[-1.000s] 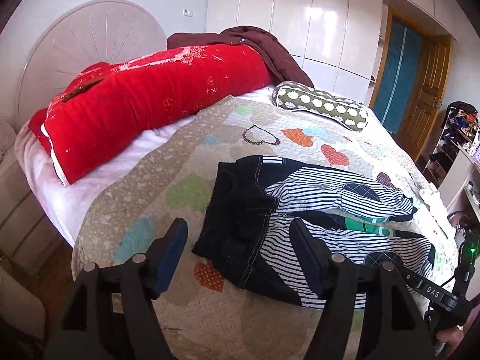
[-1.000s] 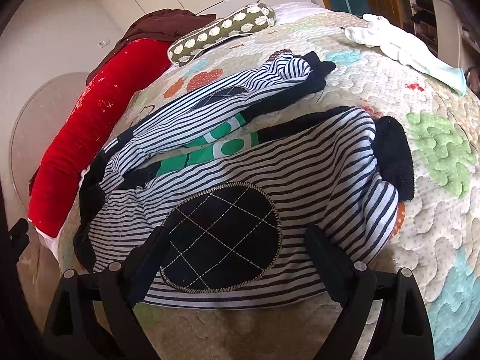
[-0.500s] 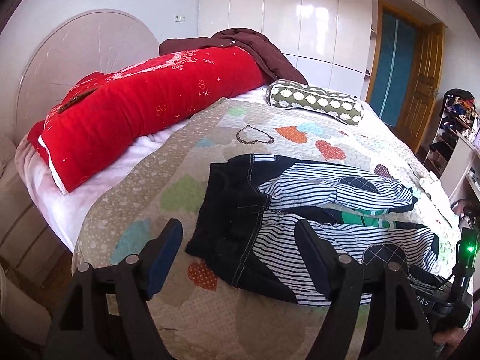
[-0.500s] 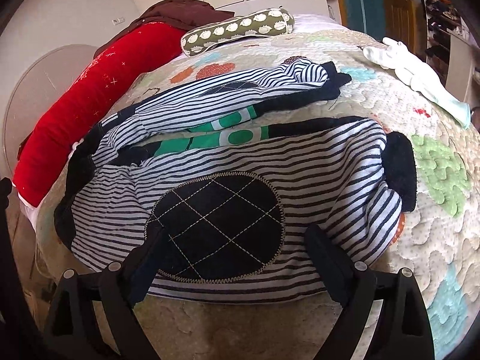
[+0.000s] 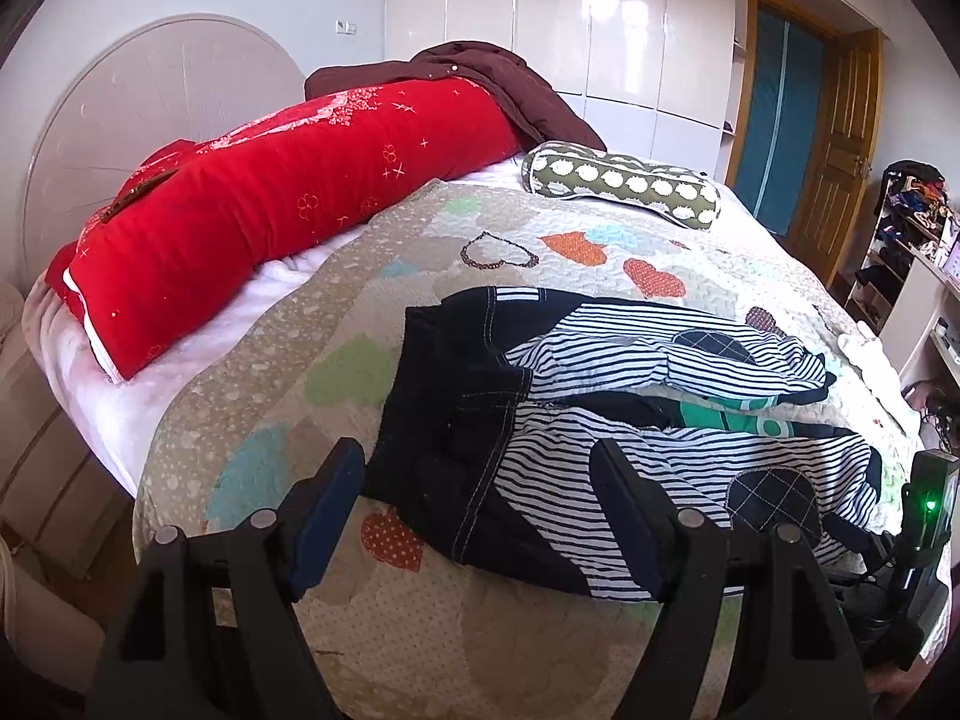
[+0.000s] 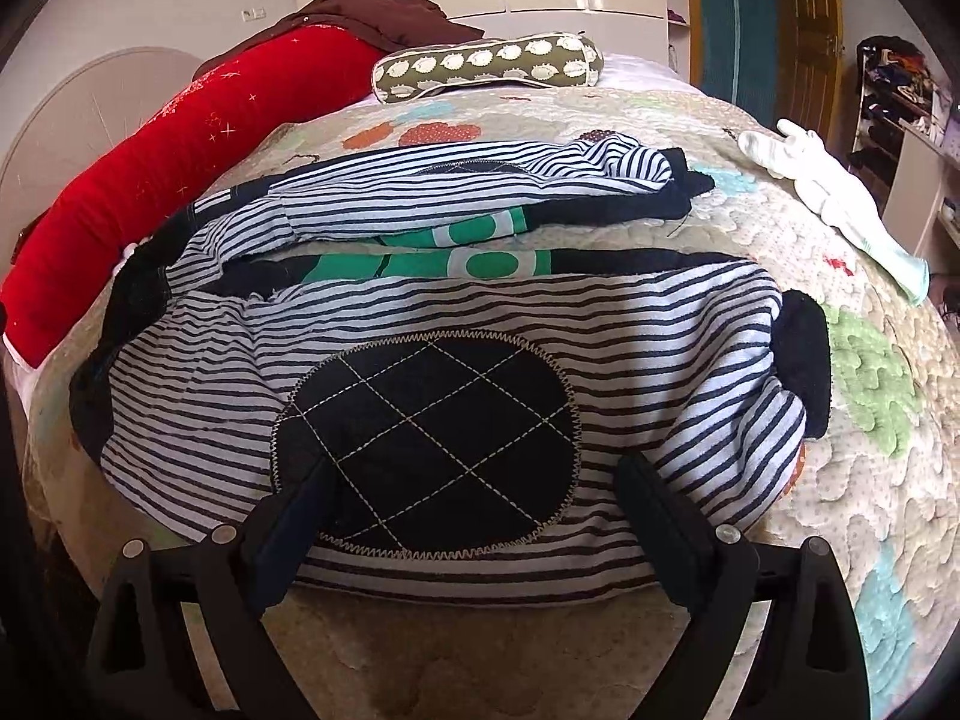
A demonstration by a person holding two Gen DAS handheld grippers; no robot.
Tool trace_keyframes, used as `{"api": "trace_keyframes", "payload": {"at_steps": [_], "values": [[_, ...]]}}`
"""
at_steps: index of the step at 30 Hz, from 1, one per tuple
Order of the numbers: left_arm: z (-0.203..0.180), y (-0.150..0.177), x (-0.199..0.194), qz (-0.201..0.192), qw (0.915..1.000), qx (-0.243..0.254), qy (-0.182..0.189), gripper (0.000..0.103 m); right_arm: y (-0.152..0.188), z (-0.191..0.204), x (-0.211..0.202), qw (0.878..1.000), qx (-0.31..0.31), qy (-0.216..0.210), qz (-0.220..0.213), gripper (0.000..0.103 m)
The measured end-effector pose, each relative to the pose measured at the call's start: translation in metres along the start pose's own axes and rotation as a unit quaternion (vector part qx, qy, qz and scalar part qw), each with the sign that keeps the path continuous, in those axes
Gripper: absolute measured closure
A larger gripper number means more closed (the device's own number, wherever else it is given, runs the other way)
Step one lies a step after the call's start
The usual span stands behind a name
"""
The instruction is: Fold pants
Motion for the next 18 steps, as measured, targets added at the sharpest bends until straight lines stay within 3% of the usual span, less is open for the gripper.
{"api": "trace_keyframes", "payload": {"at_steps": [18], "values": [[-0.002,0.006,0.012,0.024,0.9997,0.001,0.004,0.027,0.002,0.006,0.002,1.000,-0.012,0.018,-0.007,0.004]]}}
Point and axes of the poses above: each gripper's, at about its wrist camera, not at the fingertips, and x roughly the way its jaws point, z to its left, y to its underside, the point moved 3 cm from there along x, roughly the way its jaws point, and after that the axes turned 9 degrees about y, right-handed, at the moved point
